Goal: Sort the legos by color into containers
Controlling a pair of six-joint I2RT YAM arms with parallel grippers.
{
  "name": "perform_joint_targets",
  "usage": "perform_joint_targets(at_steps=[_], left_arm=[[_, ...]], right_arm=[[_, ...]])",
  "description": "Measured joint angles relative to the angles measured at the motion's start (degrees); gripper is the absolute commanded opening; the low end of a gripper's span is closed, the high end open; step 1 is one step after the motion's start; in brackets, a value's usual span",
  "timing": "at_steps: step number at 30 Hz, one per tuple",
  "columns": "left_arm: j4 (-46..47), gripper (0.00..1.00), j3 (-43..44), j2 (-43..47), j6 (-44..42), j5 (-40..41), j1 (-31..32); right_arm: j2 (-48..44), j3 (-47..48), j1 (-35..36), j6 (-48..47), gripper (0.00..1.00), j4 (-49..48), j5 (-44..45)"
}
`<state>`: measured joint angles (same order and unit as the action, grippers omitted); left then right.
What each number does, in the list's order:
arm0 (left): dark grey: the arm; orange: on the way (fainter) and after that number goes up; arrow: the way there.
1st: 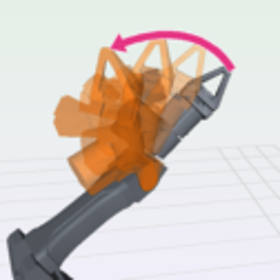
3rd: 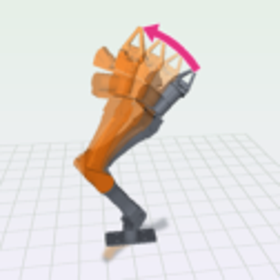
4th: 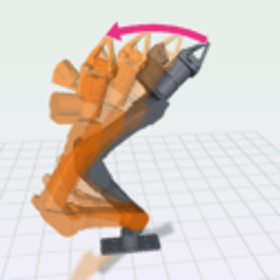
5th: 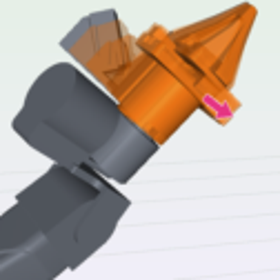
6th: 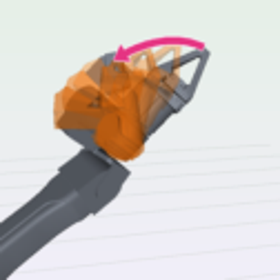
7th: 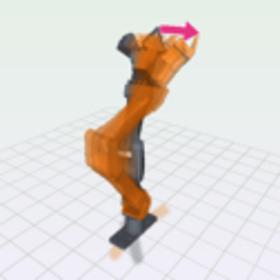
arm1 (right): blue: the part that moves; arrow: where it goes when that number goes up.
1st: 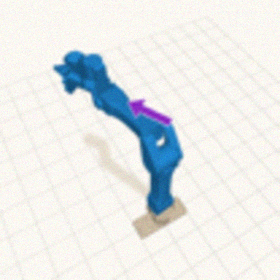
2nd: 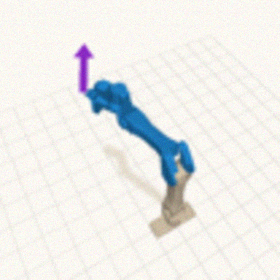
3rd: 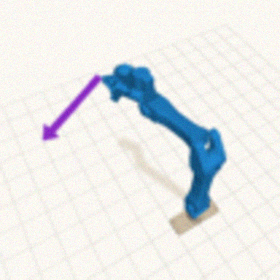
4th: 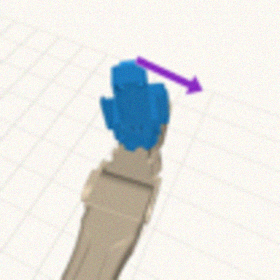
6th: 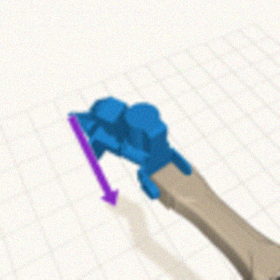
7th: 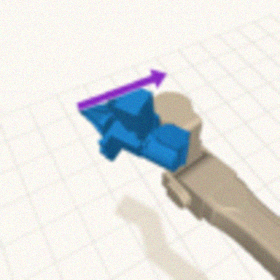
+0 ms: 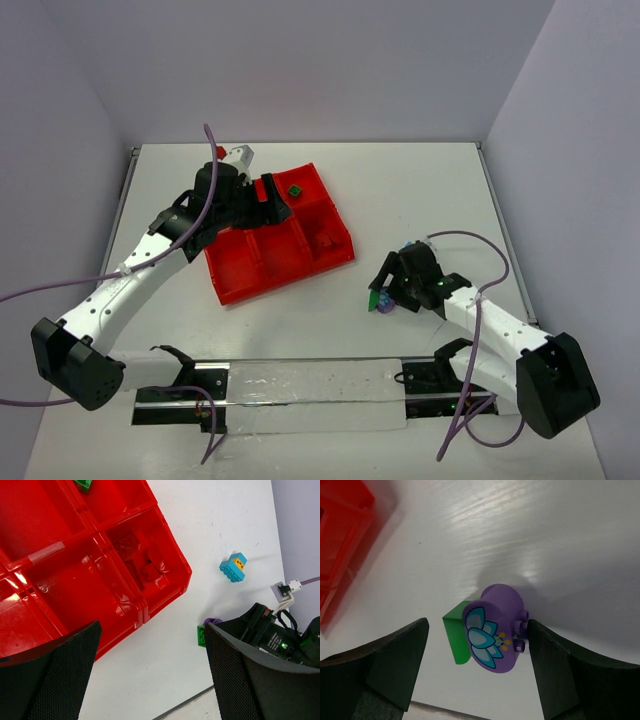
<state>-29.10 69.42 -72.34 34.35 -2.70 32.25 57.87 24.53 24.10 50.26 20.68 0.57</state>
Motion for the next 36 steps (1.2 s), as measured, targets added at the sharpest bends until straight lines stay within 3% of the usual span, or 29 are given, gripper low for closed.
perform_joint_targets(at_steps=[10, 17, 27, 36], left_arm=[[0.72, 0.91, -0.85, 0.02, 1.24, -0.52, 0.0], [0.72, 0.91, -0.85, 0.02, 1.22, -0.57, 0.0], [0.73, 0.91, -0.85, 0.0, 1.22, -0.59, 0.0], [0.71, 0.91, -0.82, 0.0, 1.22, -0.61, 0.0]], right_arm=[[5.65, 3.26, 6.22, -6.19, 0.87, -4.83, -7.99], [8.15, 8.81, 12.27, -10.38, 0.88, -0.92, -4.79], [5.64, 11.78, 13.04, -20.19, 0.9, 6.32, -1.54], [4.22, 11.37, 13.07, -22.91, 0.93, 6.41, -7.26]])
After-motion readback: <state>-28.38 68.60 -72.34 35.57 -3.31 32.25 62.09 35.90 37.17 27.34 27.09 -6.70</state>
